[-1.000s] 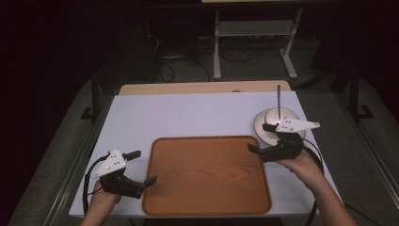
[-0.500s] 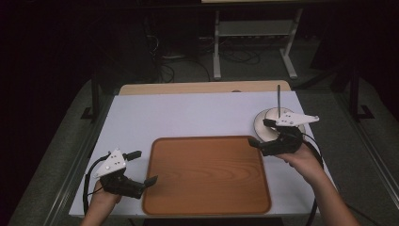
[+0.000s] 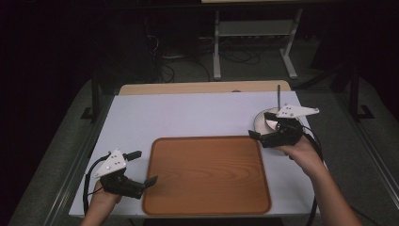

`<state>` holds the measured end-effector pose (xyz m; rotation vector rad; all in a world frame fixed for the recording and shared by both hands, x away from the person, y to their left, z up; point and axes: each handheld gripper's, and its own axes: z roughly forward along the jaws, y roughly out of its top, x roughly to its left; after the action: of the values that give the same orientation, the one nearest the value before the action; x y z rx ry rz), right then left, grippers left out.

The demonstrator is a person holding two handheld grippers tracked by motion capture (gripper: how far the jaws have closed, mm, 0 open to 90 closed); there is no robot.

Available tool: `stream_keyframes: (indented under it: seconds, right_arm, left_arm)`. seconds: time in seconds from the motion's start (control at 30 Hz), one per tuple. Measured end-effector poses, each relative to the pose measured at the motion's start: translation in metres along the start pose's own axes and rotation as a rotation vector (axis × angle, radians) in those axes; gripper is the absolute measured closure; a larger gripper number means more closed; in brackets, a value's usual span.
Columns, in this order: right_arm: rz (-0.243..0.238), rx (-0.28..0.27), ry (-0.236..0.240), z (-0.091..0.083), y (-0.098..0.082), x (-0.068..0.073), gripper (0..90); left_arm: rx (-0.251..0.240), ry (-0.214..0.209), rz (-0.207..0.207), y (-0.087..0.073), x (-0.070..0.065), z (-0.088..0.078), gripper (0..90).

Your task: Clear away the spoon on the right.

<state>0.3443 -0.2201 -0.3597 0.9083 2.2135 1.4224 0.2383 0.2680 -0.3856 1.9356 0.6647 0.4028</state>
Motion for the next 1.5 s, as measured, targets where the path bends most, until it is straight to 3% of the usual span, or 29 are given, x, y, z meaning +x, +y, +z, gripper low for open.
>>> stream_keyframes:
  seconds: [0.63,1.2,1.33,1.43,1.5]
  right_arm:
    - [0.012,0.017,-0.001,0.012,0.011,-0.018,6.3]
    - [0.033,0.038,-0.007,0.024,0.027,-0.046,7.0]
    - [0.053,0.04,-0.02,0.022,0.027,-0.057,13.7]
    - [0.079,0.073,-0.034,0.023,0.025,-0.062,20.4]
    - [0.055,0.111,-0.067,0.024,0.022,-0.065,26.8]
  left_arm:
    - [0.002,-0.004,-0.001,0.0,0.0,0.001,0.0]
    - [0.002,-0.017,-0.005,0.0,0.001,0.003,0.0]
    - [0.002,-0.016,-0.006,0.0,0.002,0.004,0.0]
    - [0.006,-0.009,-0.007,0.0,0.002,0.004,0.0]
    - [0.006,-0.012,-0.005,0.0,0.002,0.004,0.0]
